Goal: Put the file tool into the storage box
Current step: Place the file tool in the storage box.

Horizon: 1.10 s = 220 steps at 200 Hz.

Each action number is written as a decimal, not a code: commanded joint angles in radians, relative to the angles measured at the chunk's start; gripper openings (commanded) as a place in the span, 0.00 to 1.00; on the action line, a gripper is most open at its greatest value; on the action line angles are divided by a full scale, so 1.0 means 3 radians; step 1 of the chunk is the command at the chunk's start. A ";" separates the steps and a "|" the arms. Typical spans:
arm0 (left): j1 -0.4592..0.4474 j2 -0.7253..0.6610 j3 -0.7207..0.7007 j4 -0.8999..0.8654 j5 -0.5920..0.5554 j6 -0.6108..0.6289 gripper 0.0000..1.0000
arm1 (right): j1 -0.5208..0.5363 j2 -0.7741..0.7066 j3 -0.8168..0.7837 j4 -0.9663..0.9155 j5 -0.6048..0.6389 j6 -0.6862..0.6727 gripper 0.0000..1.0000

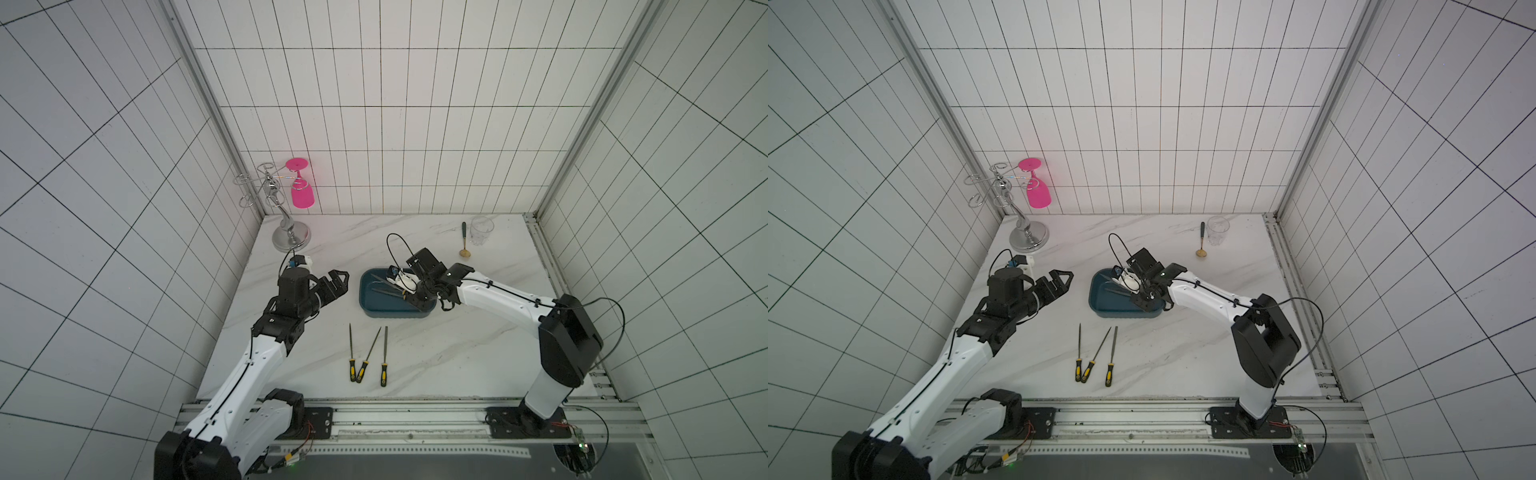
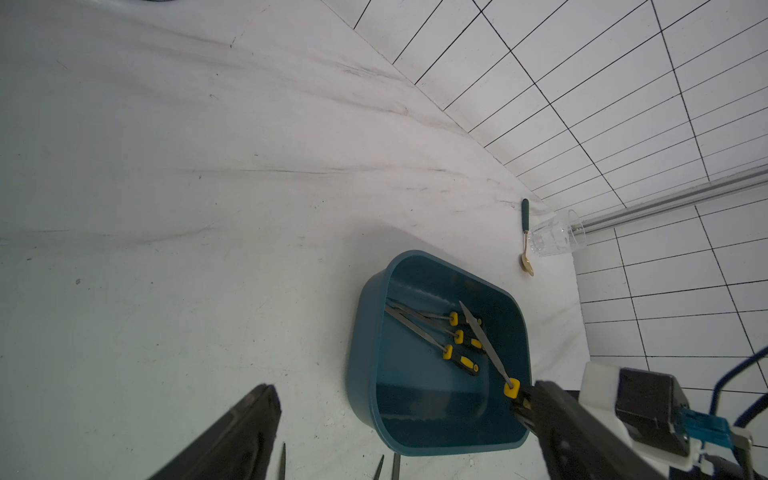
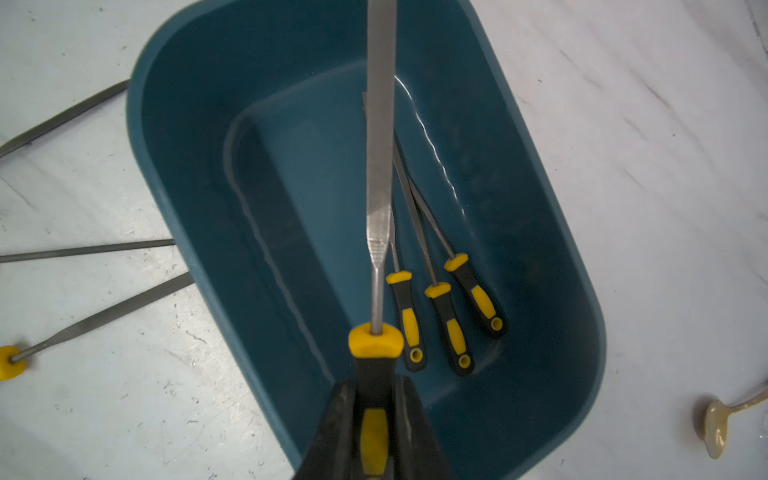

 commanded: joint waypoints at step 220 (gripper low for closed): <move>0.0039 0.0041 -0.0254 -0.0025 0.0187 -0.0027 0.98 | 0.0016 -0.1367 -0.0605 0.0197 0.0555 0.1768 0.53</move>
